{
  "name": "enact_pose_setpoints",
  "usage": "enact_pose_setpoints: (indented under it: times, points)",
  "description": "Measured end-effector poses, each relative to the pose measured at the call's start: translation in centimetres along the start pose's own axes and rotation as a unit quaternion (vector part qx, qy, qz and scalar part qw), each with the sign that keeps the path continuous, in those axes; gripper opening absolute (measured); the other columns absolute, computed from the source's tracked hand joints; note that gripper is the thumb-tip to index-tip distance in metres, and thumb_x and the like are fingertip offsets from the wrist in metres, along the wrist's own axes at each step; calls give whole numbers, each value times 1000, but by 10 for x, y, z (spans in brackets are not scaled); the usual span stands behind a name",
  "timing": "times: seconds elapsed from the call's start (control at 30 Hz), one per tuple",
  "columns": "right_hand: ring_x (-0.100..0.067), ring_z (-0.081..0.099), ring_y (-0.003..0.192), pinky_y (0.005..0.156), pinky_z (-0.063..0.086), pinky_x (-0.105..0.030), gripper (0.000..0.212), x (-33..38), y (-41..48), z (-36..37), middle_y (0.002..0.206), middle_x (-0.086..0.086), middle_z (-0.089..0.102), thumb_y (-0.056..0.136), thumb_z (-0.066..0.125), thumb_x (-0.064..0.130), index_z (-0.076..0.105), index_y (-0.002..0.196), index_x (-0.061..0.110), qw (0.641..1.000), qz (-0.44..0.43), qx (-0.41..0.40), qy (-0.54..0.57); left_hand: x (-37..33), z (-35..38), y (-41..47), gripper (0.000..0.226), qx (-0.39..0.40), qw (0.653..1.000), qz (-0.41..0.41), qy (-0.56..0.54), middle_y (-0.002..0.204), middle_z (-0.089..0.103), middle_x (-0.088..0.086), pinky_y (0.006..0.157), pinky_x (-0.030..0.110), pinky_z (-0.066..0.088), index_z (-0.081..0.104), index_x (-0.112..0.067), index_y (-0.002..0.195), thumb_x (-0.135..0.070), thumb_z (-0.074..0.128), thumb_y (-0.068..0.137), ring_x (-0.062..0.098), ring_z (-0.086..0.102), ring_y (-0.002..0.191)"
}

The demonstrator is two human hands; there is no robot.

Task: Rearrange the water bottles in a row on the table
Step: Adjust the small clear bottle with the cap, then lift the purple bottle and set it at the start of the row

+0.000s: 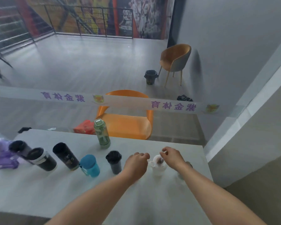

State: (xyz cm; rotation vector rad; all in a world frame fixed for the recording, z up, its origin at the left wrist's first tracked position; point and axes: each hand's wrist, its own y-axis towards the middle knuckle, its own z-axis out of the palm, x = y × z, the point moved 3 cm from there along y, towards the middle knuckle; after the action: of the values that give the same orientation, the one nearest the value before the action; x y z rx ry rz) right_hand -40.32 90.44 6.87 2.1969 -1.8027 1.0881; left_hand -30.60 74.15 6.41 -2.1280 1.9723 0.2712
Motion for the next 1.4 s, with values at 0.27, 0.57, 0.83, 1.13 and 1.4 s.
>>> enact_pose_setpoints:
  times: [0.27, 0.57, 0.83, 1.13, 1.4]
  points:
    - [-22, 62, 88, 81, 53, -38, 13, 187, -46, 138, 94, -3, 69, 96, 57, 29, 63, 94, 18, 994, -106, 23, -26, 178, -62, -133, 28, -64, 995, -79, 17, 114, 63, 1, 83, 36, 42, 57, -21, 118, -23, 42, 94, 26, 55, 103]
    - [-22, 65, 80, 78, 57, -41, 14, 351, -73, 261, 86, 0, 70, 94, 56, 33, 65, 88, 24, 967, -221, 79, -104, 345, -115, -231, 11, -100, 975, -196, -13, 97, 65, 2, 62, 33, 40, 53, -23, 99, -28, 43, 97, 28, 60, 87]
    - [-24, 65, 98, 85, 55, -37, 31, 463, -32, 333, 105, -1, 71, 97, 45, 13, 68, 116, 23, 949, -277, 119, -89, 461, -146, -242, 24, -96, 958, -270, 26, 96, 69, 6, 67, 36, 52, 51, -31, 114, -18, 41, 96, 30, 65, 81]
    - [-33, 66, 97, 80, 52, -34, 26, 589, 19, 424, 106, -9, 72, 93, 52, 16, 70, 111, 20, 928, -310, 189, -76, 596, -186, -267, 18, -103, 930, -354, 8, 98, 66, 6, 71, 38, 50, 63, -22, 102, -20, 50, 89, 32, 63, 90]
    - [-25, 66, 100, 85, 53, -32, 36, 642, 48, 491, 117, -4, 71, 93, 59, 38, 61, 126, 26, 929, -268, 240, -82, 691, -176, -252, 18, -99, 924, -360, -81, 111, 56, -11, 80, 34, 49, 55, -32, 107, -29, 58, 90, 18, 55, 100]
